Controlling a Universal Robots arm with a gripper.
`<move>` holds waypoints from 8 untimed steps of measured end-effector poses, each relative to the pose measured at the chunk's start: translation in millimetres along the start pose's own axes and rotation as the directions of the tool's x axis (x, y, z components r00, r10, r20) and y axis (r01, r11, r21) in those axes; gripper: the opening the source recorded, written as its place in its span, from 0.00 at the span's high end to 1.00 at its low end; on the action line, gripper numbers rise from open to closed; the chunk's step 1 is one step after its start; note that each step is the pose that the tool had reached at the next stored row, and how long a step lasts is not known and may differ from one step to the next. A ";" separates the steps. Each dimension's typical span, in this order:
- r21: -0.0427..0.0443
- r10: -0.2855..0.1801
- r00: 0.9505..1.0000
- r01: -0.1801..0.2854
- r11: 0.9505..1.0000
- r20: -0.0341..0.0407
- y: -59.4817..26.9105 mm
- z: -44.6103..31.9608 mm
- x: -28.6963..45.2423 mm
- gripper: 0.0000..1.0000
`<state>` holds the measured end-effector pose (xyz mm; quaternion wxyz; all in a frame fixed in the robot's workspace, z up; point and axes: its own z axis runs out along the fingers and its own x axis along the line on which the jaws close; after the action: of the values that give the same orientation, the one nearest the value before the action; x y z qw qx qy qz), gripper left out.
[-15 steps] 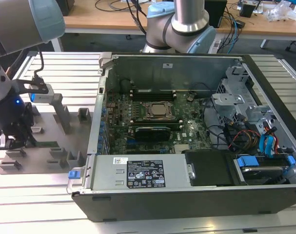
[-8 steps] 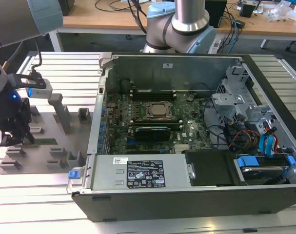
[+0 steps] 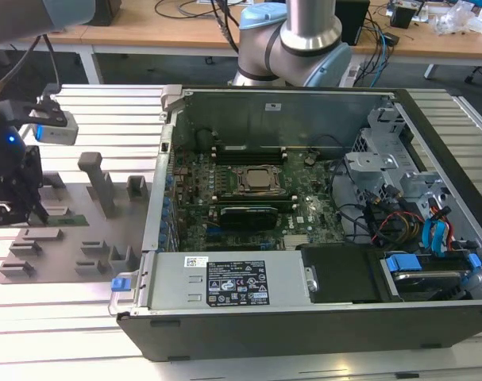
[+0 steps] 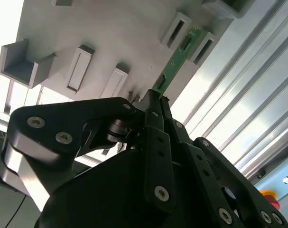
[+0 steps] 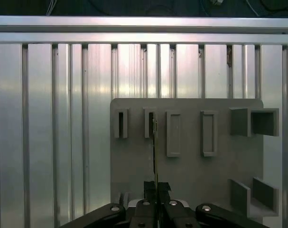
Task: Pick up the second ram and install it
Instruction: 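Pick up the second ram and move it above second insertion slot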
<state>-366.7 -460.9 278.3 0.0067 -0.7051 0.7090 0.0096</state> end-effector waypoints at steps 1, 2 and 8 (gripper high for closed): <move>0.000 0.000 1.000 0.000 1.000 0.000 0.0 -1.9 0.0 0.87; 0.000 0.000 1.000 0.000 1.000 0.000 0.0 -4.3 -0.1 0.87; 0.000 0.000 1.000 0.000 1.000 0.000 0.1 -22.1 -0.5 0.87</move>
<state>-366.7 -460.9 300.4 0.0067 -0.7051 0.7090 0.0096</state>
